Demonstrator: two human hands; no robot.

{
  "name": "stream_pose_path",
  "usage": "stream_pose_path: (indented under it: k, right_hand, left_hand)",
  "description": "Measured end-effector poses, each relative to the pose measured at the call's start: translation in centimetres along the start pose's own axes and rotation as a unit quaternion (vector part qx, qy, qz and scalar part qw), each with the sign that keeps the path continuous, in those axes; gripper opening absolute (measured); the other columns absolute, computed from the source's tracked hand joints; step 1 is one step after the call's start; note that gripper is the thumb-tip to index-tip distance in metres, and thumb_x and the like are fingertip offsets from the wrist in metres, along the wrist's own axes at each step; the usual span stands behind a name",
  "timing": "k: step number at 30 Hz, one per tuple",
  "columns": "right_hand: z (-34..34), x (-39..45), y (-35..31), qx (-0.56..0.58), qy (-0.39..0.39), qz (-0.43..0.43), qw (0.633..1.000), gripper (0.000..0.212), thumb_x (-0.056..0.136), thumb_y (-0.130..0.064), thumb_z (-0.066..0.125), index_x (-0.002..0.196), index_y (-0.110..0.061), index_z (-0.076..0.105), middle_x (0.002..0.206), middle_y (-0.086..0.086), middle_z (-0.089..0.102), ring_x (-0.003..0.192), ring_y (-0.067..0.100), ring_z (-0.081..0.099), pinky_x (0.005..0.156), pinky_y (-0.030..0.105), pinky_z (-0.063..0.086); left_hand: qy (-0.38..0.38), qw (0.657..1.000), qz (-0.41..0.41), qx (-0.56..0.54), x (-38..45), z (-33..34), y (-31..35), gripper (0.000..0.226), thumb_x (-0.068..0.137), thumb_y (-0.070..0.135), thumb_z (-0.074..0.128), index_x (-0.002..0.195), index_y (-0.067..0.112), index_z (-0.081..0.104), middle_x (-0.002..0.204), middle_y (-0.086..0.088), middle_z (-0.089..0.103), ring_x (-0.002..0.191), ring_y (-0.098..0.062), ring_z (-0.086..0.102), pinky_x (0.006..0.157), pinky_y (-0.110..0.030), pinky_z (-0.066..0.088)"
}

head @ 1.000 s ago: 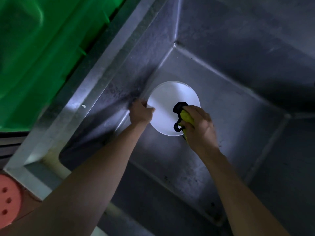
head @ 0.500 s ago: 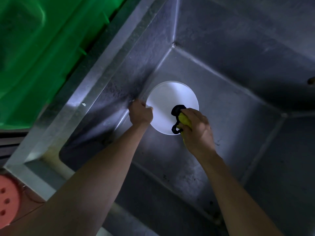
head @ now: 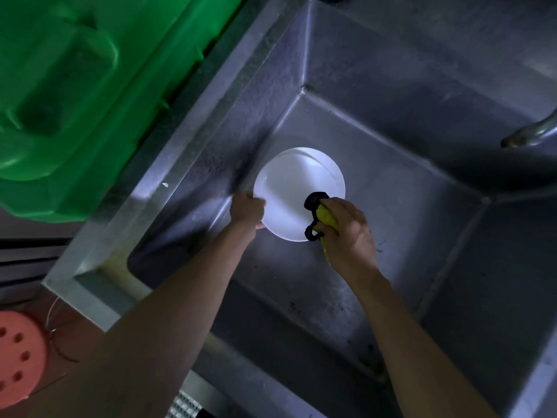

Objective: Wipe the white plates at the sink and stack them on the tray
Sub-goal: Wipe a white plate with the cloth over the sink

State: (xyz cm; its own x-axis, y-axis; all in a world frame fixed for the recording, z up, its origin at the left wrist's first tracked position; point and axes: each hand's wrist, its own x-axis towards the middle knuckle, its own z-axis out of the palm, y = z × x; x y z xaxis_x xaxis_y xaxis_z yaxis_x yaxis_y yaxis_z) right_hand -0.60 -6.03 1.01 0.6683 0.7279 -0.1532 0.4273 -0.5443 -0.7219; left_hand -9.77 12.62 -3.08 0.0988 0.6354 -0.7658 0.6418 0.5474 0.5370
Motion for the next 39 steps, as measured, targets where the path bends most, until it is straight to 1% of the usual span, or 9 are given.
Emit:
stream_pose_path:
  k: [3, 8, 14, 18, 22, 25, 28, 33, 39]
  right_hand:
    - [-0.7, -0.7, -0.7, 0.005, -0.007, 0.007, 1.000, 0.053, 0.077, 0.004, 0.055, 0.120, -0.024, 0.066, 0.106, -0.002, 0.067, 0.100, 0.028, 0.060, 0.081, 0.043, 0.053]
    - [-2.0, -2.1, -2.3, 0.042, -0.014, 0.018, 0.999, 0.057, 0.074, -0.006, 0.046, 0.118, -0.037, 0.063, 0.097, -0.014, 0.061, 0.096, 0.023, 0.061, 0.077, 0.042, 0.054]
    - [-3.6, -3.8, -4.2, 0.047, -0.019, 0.042, 0.998, 0.060, 0.073, -0.008, 0.045, 0.119, -0.043, 0.059, 0.102, -0.017, 0.059, 0.098, 0.023, 0.063, 0.076, 0.042, 0.056]
    - [-5.1, -5.0, -5.8, 0.052, -0.014, 0.038, 0.998, 0.063, 0.073, -0.004, 0.045, 0.119, -0.044, 0.058, 0.104, -0.019, 0.057, 0.098, 0.022, 0.064, 0.075, 0.041, 0.057]
    - [-7.2, -5.8, -7.8, 0.082, 0.018, 0.004, 0.996, 0.059, 0.073, 0.000, 0.048, 0.117, -0.037, 0.062, 0.099, -0.018, 0.059, 0.095, 0.020, 0.064, 0.077, 0.038, 0.055]
    - [-8.7, -6.1, -9.4, 0.109, 0.029, 0.000, 0.994, 0.054, 0.072, -0.001, 0.050, 0.116, -0.028, 0.064, 0.098, -0.013, 0.061, 0.093, 0.022, 0.064, 0.081, 0.038, 0.053]
    - [-9.9, -6.3, -11.0, 0.074, 0.032, 0.003, 0.997, 0.046, 0.076, -0.009, 0.056, 0.119, -0.021, 0.065, 0.109, -0.006, 0.067, 0.103, 0.020, 0.059, 0.090, 0.039, 0.050]
    - [-11.4, -6.7, -13.2, 0.081, 0.056, 0.014, 0.995, 0.041, 0.082, -0.007, 0.070, 0.122, -0.014, 0.066, 0.124, -0.001, 0.066, 0.116, 0.020, 0.057, 0.099, 0.030, 0.045]
    - [-13.5, -7.6, -13.4, -0.022, 0.047, -0.036, 0.998, 0.044, 0.085, -0.016, 0.069, 0.129, -0.014, 0.064, 0.137, 0.007, 0.060, 0.123, 0.032, 0.055, 0.102, 0.047, 0.045]
  left_hand:
    - [-0.026, 0.997, -0.032, -0.069, -1.3, -0.8, 0.4, 0.032, 0.097, -0.001, 0.059, 0.128, 0.004, 0.060, 0.114, -0.009, 0.057, 0.102, -0.031, 0.057, 0.068, -0.042, 0.055]
    - [-0.062, 0.992, -0.041, -0.098, -4.0, -1.8, 1.0, 0.040, 0.095, -0.003, 0.053, 0.134, 0.006, 0.054, 0.133, -0.015, 0.060, 0.118, -0.036, 0.060, 0.071, -0.043, 0.057]
    - [-0.143, 0.983, -0.018, -0.114, -7.7, -2.9, 1.1, 0.043, 0.090, -0.007, 0.048, 0.119, 0.021, 0.063, 0.122, -0.009, 0.067, 0.116, -0.036, 0.061, 0.066, -0.040, 0.059]
    - [-0.151, 0.983, 0.002, -0.103, -10.0, -3.5, 1.2, 0.040, 0.089, -0.006, 0.049, 0.112, 0.022, 0.067, 0.119, -0.009, 0.069, 0.109, -0.036, 0.064, 0.064, -0.038, 0.058]
    - [-0.178, 0.977, 0.005, -0.116, -12.7, -4.6, 1.2, 0.039, 0.089, -0.006, 0.050, 0.094, 0.026, 0.072, 0.093, -0.001, 0.077, 0.095, -0.031, 0.070, 0.057, -0.036, 0.062]
    - [-0.211, 0.971, 0.040, -0.101, -15.2, -5.2, 1.3, 0.041, 0.087, -0.003, 0.050, 0.103, 0.026, 0.075, 0.101, -0.006, 0.078, 0.096, -0.030, 0.073, 0.062, -0.034, 0.061]
    - [-0.246, 0.963, 0.069, -0.090, -17.6, -5.5, 2.0, 0.042, 0.086, -0.001, 0.051, 0.117, 0.019, 0.072, 0.109, -0.012, 0.076, 0.098, -0.031, 0.074, 0.070, -0.036, 0.061]
    - [-0.285, 0.950, 0.086, -0.091, -20.8, -5.6, 3.7, 0.044, 0.078, -0.005, 0.052, 0.108, 0.017, 0.076, 0.101, -0.016, 0.077, 0.091, -0.030, 0.075, 0.071, -0.038, 0.061]
    - [-0.321, 0.935, 0.109, -0.105, -23.1, -6.1, 5.4, 0.045, 0.081, -0.009, 0.054, 0.112, 0.016, 0.076, 0.108, -0.014, 0.076, 0.096, -0.029, 0.074, 0.074, -0.039, 0.059]
